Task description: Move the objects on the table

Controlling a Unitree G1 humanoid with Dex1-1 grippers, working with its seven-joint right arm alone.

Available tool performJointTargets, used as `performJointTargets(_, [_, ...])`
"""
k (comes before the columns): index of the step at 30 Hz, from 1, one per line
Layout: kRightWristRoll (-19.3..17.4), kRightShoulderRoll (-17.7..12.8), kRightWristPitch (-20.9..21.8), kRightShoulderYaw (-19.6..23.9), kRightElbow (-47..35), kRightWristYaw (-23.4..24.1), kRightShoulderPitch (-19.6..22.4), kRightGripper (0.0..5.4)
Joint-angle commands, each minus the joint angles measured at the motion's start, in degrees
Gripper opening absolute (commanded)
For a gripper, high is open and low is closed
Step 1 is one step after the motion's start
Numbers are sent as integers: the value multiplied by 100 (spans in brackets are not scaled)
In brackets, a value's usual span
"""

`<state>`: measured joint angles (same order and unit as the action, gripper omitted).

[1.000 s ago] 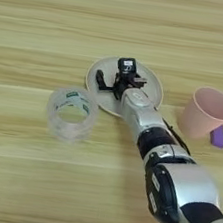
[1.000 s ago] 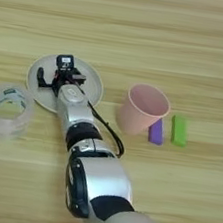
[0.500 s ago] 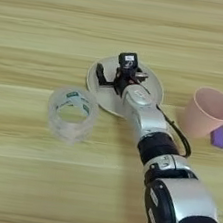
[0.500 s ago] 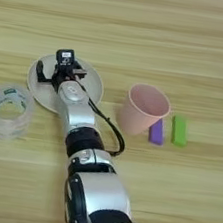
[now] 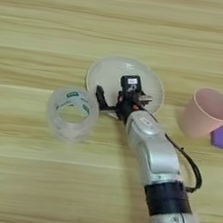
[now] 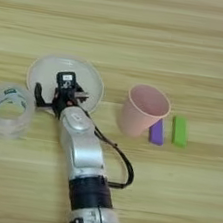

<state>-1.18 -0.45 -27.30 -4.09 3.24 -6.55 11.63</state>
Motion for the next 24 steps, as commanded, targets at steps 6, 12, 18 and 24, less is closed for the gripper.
performJointTargets(6, [-242,-461,-775,189,-2825,-388,-35,538])
performJointTargets(12, [-306,-490,-970,270,-2997,-373,11,538])
performJointTargets(18, [-364,-553,-1177,221,-3383,-438,-85,538])
performJointTargets(24, [-694,-649,-1746,261,-3790,-647,-204,538])
